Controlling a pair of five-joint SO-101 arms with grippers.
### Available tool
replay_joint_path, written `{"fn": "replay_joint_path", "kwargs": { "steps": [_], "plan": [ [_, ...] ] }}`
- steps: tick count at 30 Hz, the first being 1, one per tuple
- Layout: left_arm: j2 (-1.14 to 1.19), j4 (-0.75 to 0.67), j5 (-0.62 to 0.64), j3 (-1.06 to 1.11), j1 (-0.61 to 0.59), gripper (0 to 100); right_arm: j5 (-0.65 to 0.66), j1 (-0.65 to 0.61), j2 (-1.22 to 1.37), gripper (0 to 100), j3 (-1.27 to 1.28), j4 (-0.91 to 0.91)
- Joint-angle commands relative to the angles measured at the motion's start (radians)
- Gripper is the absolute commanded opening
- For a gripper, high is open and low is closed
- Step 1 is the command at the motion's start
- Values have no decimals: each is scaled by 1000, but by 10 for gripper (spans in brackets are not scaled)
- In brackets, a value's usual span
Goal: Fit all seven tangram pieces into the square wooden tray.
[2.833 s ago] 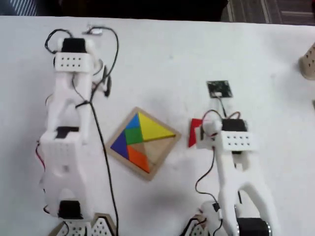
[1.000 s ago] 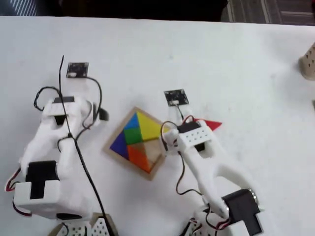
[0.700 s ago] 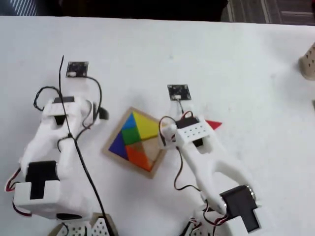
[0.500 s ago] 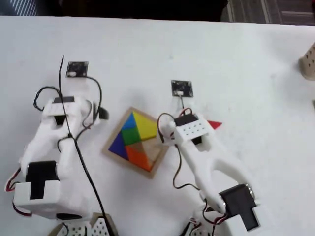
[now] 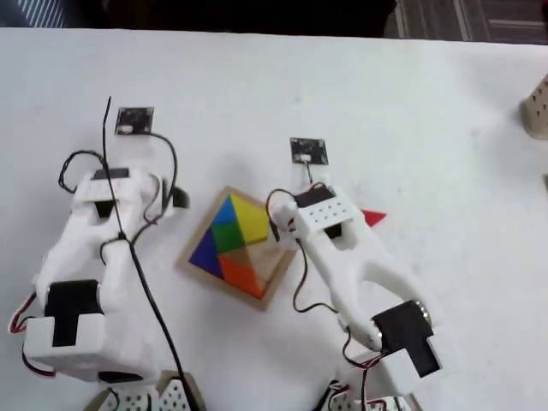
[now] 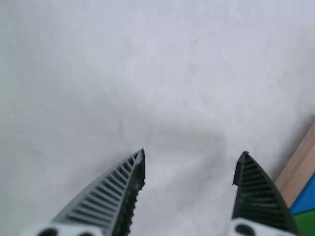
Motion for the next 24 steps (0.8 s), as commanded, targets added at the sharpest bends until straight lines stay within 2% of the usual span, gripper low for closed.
{"fn": "replay_joint_path", "kwargs": {
  "steps": [1, 4, 21, 24],
  "plan": [
    [-58, -26, -12, -8, -13, 295, 38, 19, -27, 87, -6, 13],
    [-58, -26, -12, -8, -13, 295, 86, 21, -79, 87, 18, 22],
    [-58, -26, -12, -8, -13, 295, 57, 42, -18, 92, 20, -73],
    [-58, -26, -12, -8, -13, 295, 11, 42, -13, 92, 18, -79]
  ]
}}
